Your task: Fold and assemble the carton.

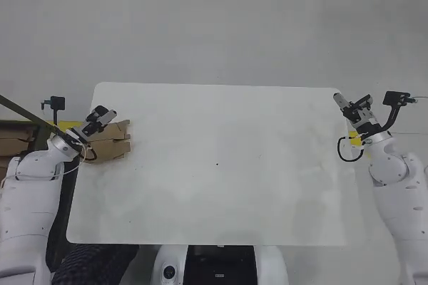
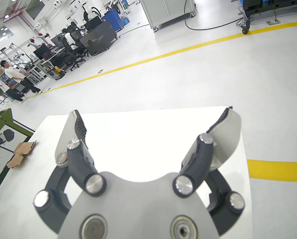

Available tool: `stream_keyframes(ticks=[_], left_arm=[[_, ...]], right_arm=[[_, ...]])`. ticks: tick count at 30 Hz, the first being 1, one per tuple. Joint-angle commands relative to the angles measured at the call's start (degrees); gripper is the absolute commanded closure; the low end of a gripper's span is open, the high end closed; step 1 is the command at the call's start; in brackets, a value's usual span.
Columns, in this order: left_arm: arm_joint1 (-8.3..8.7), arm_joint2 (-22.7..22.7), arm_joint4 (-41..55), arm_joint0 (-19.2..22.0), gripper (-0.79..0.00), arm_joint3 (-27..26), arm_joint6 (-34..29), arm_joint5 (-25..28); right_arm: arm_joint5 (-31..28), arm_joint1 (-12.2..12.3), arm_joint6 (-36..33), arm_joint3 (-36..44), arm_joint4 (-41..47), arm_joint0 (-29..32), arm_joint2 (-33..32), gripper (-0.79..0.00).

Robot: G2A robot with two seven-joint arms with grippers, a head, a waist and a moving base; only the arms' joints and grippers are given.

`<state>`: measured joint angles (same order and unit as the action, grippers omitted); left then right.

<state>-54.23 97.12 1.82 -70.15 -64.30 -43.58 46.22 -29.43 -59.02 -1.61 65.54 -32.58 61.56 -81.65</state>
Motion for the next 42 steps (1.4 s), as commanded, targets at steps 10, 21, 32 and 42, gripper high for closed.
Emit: stream_keyframes(ticks=[10, 21, 32, 42], left_arm=[[0.44, 0.5, 4.2, 0.8, -0.785, 2.1, -3.7, 0.2], [0.36, 0.1, 4.2, -0.4, -0.785, 1.7, -2.3, -2.1], [2.22, 6.8, 14.1, -2.9, -0.785, 10.4, -8.4, -3.4], [3.70, 10.6, 13.4, 2.5, -0.785, 25.9, -2.9, -2.4]], right_arm=[[0.0, 0.0, 0.0, 0.0, 0.0, 0.0, 0.0, -0.785], [0.0, 0.0, 0.0, 0.0, 0.0, 0.0, 0.0, -0.785], [0.0, 0.0, 0.0, 0.0, 0.0, 0.0, 0.0, -0.785], [0.0, 0.0, 0.0, 0.0, 0.0, 0.0, 0.0, -0.785]])
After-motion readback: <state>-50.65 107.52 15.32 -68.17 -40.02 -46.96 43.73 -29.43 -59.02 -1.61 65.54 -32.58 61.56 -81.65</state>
